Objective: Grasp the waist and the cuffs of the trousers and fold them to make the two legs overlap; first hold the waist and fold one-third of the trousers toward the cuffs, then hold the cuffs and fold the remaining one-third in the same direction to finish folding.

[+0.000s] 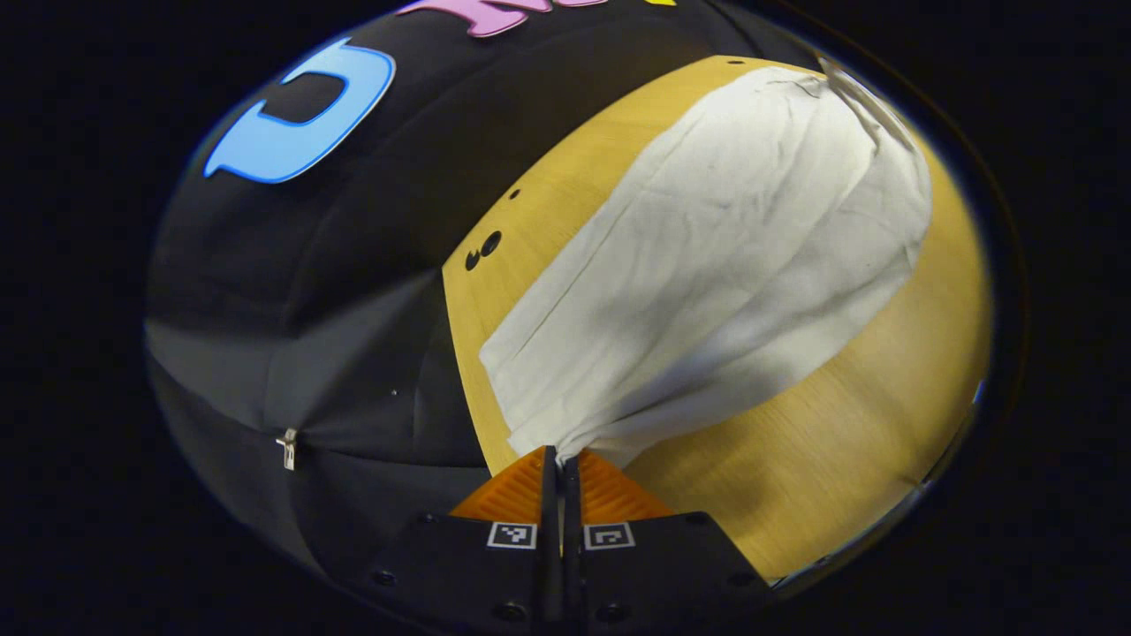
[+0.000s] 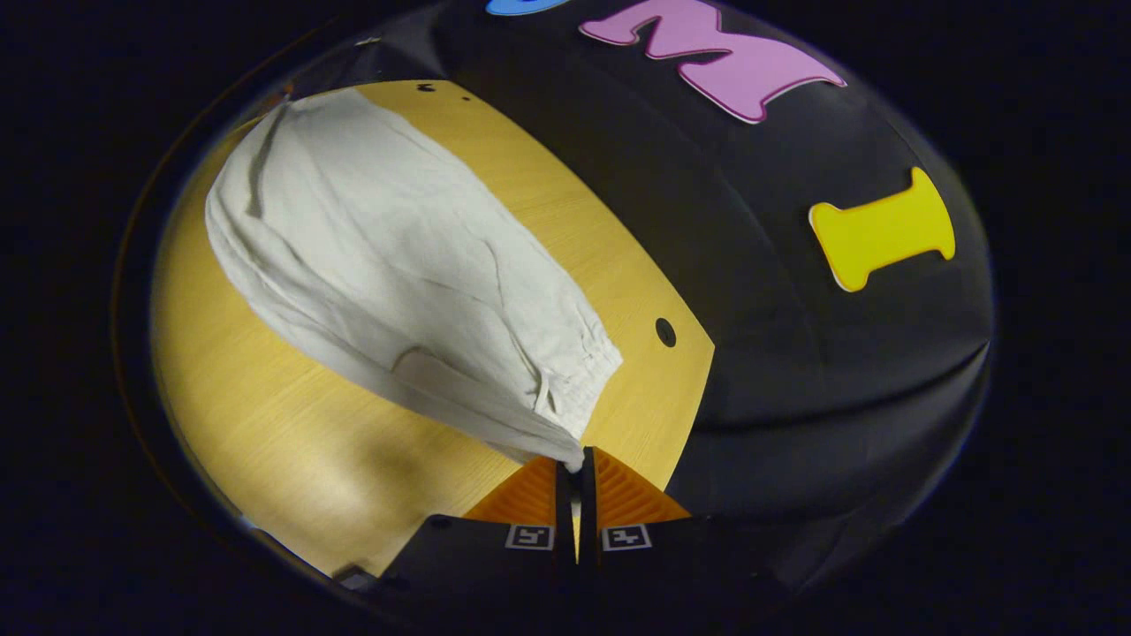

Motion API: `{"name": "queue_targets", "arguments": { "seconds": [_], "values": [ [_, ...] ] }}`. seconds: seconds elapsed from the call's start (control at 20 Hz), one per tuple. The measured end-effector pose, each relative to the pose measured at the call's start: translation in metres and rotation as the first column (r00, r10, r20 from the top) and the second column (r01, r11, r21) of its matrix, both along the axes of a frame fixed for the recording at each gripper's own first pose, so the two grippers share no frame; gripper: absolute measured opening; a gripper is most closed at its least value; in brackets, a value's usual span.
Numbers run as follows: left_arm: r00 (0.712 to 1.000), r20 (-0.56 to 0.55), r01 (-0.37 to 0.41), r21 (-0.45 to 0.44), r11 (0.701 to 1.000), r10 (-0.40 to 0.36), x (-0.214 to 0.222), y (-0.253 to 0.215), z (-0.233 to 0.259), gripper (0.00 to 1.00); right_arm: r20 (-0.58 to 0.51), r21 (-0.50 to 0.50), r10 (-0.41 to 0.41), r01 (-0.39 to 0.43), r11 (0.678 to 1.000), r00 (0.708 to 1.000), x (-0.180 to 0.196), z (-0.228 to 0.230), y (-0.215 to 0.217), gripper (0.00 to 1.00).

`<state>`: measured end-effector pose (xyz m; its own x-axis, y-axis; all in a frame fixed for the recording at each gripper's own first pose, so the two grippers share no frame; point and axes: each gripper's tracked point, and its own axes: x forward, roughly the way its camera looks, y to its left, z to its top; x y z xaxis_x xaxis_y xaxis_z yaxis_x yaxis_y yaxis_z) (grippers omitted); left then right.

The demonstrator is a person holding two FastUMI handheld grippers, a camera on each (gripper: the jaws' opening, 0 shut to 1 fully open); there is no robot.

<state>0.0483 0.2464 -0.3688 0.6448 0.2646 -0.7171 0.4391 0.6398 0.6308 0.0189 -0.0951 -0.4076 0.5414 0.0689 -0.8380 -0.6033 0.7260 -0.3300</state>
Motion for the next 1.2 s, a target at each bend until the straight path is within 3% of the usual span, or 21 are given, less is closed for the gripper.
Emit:
{"name": "queue_targets", "arguments": {
  "seconds": [0.2, 0.35, 0.85, 1.0, 1.2],
  "values": [
    [0.997, 0.044, -0.057, -0.034, 0.998, 0.059, 0.03, 0.004, 0.002, 0.05, 0.001, 0.021, -0.09, 0.09, 0.996, 0.996, 0.042, -0.004, 0.006, 0.05],
    [0.993, 0.052, -0.106, -0.044, 0.993, 0.108, 0.057, 0.014, 0.0, 0.05, -0.078, 0.008, -0.139, 0.14, 0.99, 0.987, 0.068, -0.028, 0.006, 0.05],
    [0.983, -0.019, -0.185, -0.035, 0.982, 0.185, 0.138, 0.022, -0.055, 0.05, -0.226, -0.059, -0.196, 0.188, 0.98, 0.954, 0.107, -0.122, 0.017, 0.05],
    [0.98, -0.057, -0.19, 0.011, 0.982, 0.19, 0.14, 0.027, -0.072, 0.05, -0.238, -0.098, -0.176, 0.157, 0.983, 0.955, 0.117, -0.136, 0.021, 0.05],
    [0.979, -0.073, -0.189, 0.009, 0.982, 0.189, 0.139, 0.025, -0.074, 0.05, -0.276, -0.143, -0.113, 0.075, 0.987, 0.955, 0.114, -0.136, 0.022, 0.05]
  ]
}}
